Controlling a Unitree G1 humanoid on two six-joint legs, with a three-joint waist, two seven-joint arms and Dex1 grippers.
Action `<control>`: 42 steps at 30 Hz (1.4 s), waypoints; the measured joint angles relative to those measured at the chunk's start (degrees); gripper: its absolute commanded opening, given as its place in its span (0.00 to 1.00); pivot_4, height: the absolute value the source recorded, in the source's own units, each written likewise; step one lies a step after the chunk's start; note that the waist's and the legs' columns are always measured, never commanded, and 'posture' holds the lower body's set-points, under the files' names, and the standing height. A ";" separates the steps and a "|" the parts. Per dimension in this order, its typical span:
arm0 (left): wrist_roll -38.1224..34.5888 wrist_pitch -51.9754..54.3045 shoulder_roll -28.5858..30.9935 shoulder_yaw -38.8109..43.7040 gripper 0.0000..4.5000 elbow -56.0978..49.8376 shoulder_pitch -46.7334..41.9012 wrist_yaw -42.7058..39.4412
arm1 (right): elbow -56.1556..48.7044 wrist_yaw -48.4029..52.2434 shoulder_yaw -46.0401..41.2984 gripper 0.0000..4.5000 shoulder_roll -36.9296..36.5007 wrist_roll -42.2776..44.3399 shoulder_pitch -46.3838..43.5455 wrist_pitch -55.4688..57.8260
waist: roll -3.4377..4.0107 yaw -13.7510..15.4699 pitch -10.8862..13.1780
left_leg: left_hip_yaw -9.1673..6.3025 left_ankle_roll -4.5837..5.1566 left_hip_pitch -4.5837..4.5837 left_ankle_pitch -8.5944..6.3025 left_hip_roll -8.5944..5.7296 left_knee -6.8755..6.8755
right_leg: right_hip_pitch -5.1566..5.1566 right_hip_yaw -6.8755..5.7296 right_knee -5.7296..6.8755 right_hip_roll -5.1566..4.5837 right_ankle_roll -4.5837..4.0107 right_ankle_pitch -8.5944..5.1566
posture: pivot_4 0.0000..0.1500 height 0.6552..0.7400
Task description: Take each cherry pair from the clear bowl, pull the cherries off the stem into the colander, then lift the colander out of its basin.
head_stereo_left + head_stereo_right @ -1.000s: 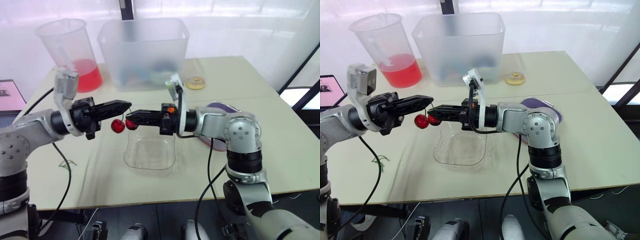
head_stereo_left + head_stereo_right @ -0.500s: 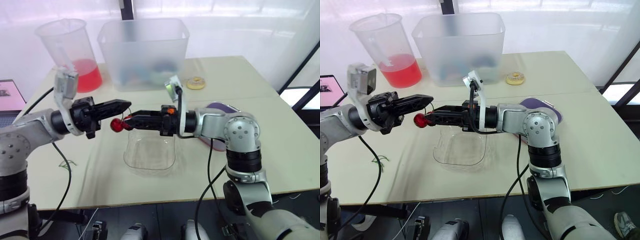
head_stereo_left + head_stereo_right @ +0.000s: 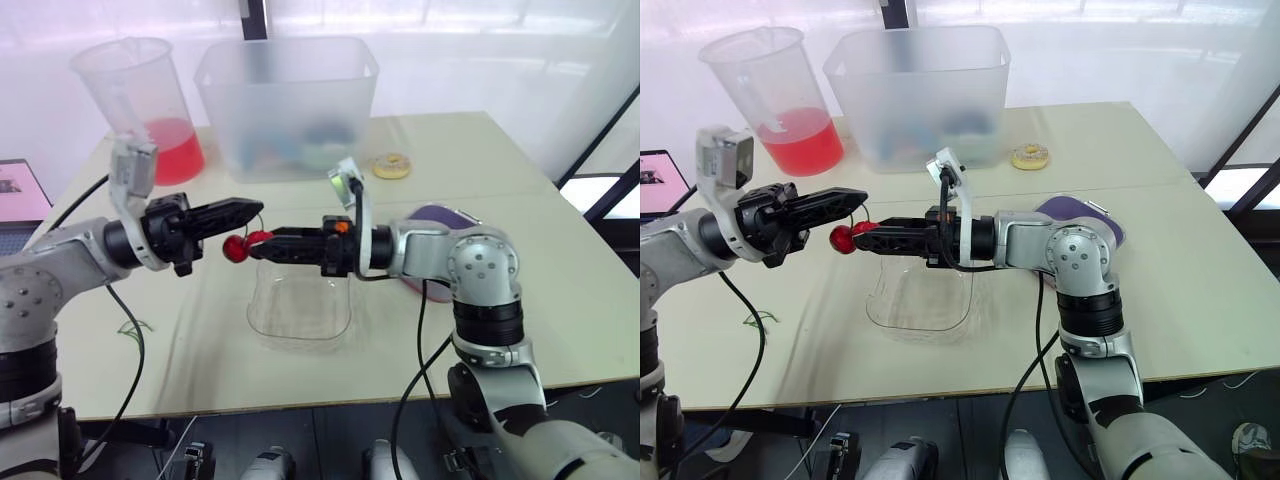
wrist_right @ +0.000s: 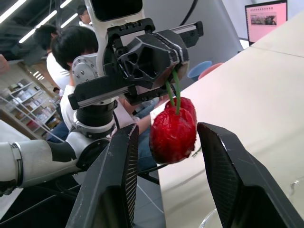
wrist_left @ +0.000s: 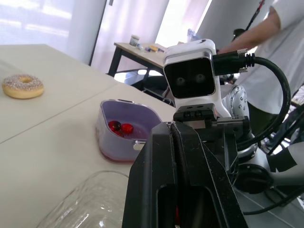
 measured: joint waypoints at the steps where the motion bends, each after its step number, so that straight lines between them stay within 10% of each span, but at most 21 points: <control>1: 0.00 -0.01 -0.30 0.00 0.00 -0.01 -0.05 0.12 | 0.20 -0.01 0.00 0.18 0.04 0.00 0.00 -0.01 | 0.00 0.01 0.00 | 0.00 0.00 0.00 0.00 0.00 0.00 | 0.00 0.00 0.00 0.00 0.00 0.00 | 1.00 1.00; 3: 0.00 -0.01 -0.75 -0.01 0.00 -0.02 -0.14 0.25 | 0.71 -0.02 -0.05 0.00 0.18 0.02 -0.01 -0.04 | 0.00 -0.01 0.00 | 0.00 0.00 0.00 0.00 0.00 0.00 | 0.00 0.00 0.00 0.00 0.00 0.00 | 1.00 1.00; 34: 0.12 -0.29 -1.40 -1.57 0.00 0.30 -1.66 0.20 | -3.07 12.52 5.94 0.00 -15.46 1.78 4.72 6.77 | -0.01 0.11 0.00 | 0.03 0.01 -0.01 -0.01 -0.02 0.03 | 0.02 0.00 -0.01 -0.02 0.00 0.00 | 1.00 1.00; 42: 0.13 -0.35 -1.77 -1.54 0.00 0.29 -1.50 0.30 | 7.19 23.27 4.78 0.00 -34.09 -8.67 -3.85 -3.35 | -0.01 0.90 0.00 | 0.12 0.05 -0.02 -0.03 -0.05 0.07 | 0.02 -0.01 -0.20 -0.03 0.00 0.00 | 1.00 1.00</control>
